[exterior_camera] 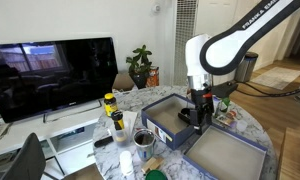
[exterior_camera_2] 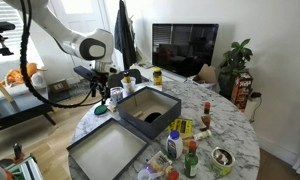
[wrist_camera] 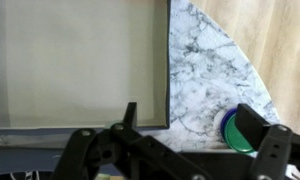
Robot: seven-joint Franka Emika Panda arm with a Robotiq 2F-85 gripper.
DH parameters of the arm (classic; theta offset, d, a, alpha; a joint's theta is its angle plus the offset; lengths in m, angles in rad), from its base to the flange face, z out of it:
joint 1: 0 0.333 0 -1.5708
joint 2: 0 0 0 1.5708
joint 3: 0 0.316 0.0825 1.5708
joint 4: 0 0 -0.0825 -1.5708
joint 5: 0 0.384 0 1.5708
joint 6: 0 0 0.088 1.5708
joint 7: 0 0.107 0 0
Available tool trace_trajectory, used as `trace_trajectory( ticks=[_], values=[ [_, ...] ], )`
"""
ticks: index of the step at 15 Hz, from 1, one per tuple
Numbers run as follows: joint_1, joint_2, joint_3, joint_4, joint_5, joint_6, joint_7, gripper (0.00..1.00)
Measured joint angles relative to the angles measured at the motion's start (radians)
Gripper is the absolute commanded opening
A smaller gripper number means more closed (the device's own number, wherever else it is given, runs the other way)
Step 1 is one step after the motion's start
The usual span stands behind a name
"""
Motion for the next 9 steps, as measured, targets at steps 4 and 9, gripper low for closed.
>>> trace_trajectory(
  ticks=[4,9],
  values=[
    [0.009,0.11,0.001,-0.044,-0.002,0.141,-0.097,1.0],
    [0.027,0.244,0.007,-0.053,-0.005,0.291,-0.124,1.0]
  ],
)
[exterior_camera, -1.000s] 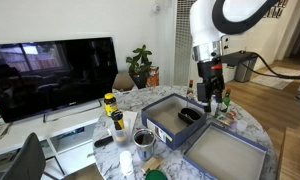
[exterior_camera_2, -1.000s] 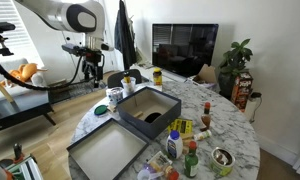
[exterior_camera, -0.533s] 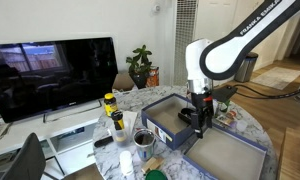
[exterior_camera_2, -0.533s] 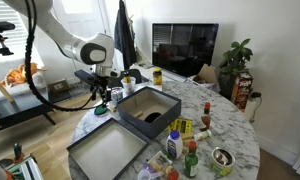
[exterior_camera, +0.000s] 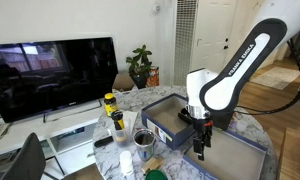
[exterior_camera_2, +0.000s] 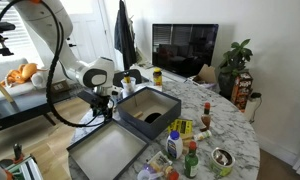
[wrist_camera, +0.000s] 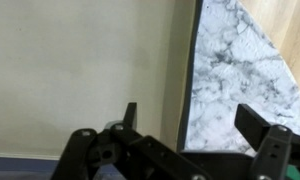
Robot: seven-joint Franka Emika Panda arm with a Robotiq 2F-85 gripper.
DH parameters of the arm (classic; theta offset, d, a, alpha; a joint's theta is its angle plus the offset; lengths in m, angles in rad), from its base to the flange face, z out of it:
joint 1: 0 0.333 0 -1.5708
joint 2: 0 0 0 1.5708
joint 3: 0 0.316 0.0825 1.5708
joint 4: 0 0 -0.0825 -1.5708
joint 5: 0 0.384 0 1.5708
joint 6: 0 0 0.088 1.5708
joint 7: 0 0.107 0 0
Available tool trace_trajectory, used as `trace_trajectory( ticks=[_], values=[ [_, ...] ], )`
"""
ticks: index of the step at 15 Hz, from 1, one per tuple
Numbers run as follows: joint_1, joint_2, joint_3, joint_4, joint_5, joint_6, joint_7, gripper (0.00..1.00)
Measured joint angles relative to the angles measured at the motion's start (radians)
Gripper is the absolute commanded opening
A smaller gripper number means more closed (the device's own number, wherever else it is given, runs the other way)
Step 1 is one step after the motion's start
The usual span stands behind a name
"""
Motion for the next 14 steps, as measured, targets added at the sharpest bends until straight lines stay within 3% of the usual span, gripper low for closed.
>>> trace_trajectory(
  ticks=[9,14],
  values=[
    [0.0,0.068,-0.005,0.044,0.0,0.007,0.0,1.0],
    [-0.023,0.14,-0.004,0.048,0.05,0.123,0.003,1.0]
  ],
)
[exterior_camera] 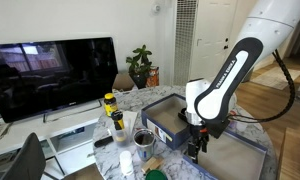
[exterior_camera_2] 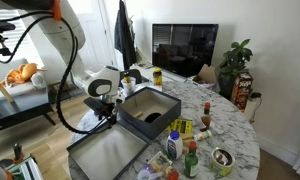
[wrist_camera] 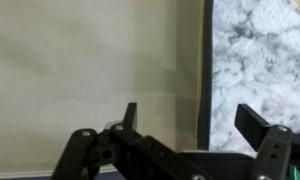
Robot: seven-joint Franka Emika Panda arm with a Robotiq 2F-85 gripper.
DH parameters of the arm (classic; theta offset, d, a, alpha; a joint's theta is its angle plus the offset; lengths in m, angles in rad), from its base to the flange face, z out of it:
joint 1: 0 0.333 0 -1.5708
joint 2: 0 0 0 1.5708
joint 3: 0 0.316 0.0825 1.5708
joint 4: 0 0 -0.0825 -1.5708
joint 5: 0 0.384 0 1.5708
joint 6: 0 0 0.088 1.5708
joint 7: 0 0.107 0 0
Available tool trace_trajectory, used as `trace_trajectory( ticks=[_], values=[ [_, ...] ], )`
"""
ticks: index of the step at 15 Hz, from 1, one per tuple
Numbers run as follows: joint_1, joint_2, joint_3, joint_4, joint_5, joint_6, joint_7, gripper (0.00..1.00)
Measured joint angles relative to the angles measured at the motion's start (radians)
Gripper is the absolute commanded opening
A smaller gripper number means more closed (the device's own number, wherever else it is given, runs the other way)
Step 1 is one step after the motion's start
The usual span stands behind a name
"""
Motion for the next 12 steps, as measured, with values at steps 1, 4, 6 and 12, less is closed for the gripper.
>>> trace_trajectory(
  ticks=[1,4,6,12],
  values=[
    [-0.009,0.008,0.005,-0.003,0.02,0.027,0.0,1.0],
    [-0.045,0.019,0.036,-0.025,0.086,0.115,0.0,1.0],
    [-0.068,0.021,0.063,-0.041,0.121,0.16,0.0,0.73],
    [-0.103,0.046,0.121,-0.049,0.161,0.203,0.002,0.27]
  ],
)
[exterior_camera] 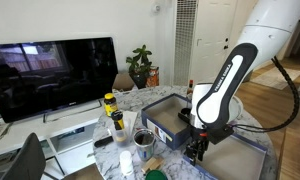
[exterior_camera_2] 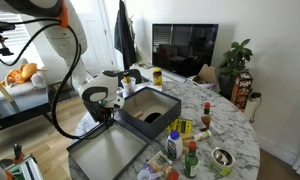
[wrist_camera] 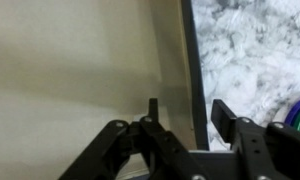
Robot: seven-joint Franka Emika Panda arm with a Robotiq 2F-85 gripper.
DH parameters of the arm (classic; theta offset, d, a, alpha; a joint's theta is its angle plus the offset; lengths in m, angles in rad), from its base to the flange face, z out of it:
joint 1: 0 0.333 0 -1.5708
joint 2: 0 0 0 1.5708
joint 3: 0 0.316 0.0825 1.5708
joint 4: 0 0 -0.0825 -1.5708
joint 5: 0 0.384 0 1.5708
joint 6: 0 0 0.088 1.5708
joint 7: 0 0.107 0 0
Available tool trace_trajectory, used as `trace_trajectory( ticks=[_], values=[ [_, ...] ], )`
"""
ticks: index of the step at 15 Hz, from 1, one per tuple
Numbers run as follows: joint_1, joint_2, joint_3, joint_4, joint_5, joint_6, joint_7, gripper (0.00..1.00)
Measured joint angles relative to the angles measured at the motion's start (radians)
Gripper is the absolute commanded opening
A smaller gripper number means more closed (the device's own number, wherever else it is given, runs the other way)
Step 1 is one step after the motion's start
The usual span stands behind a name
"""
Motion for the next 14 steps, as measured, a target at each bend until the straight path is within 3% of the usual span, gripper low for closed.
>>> trace_trajectory(
  ticks=[4,12,13,14],
  values=[
    [0.001,0.014,0.0,0.0,0.0,0.0,0.021,0.0],
    [0.006,0.022,0.007,0.005,0.0,-0.019,0.091,0.01],
    [0.008,0.022,0.009,0.006,0.0,-0.03,0.095,0.29],
    [0.011,0.022,0.01,0.009,0.0,-0.045,0.097,0.3]
  ],
)
